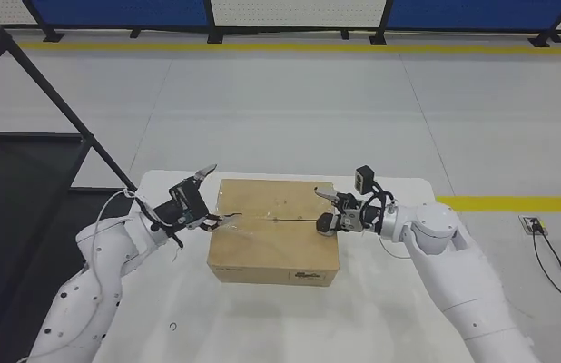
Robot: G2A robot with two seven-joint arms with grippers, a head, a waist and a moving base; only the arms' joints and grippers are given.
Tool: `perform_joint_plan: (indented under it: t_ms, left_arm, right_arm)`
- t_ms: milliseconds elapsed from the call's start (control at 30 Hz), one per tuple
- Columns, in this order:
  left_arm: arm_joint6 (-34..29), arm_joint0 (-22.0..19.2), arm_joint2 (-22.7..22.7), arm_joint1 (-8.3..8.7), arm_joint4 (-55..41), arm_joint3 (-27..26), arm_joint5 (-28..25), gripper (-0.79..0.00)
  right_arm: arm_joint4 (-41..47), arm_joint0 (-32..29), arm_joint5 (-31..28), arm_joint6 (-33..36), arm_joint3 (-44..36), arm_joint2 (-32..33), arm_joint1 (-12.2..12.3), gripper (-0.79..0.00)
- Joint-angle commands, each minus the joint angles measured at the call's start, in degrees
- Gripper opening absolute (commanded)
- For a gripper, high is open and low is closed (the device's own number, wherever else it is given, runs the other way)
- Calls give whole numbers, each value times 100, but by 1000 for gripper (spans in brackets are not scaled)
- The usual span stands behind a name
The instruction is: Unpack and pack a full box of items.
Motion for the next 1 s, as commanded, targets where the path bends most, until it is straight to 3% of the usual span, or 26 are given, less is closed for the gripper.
perform_joint_plan:
  t_ms: [0,200,400,533,833,967]
  left_arm:
    - [29,321,-252,48,9,-187,192,0]
    - [254,1242,-961,156,-145,-521,672,0]
    - [553,1921,-1593,198,-810,-672,955,0]
    - [552,2301,-1889,207,-1215,-701,1053,0]
    - [508,2677,-1829,198,-1219,-590,1203,0]
    - [567,2641,-1672,176,-1245,-492,1299,0]
  right_arm:
    - [-20,-26,23,9,-66,21,15,0]
    - [9,-150,-40,126,-355,142,74,0]
    - [-73,-391,-305,121,-758,264,139,0]
    - [-22,-462,-180,40,-859,319,158,0]
    - [-35,-569,-205,-13,-1007,283,159,0]
    - [-489,-847,-662,254,-1568,251,230,0]
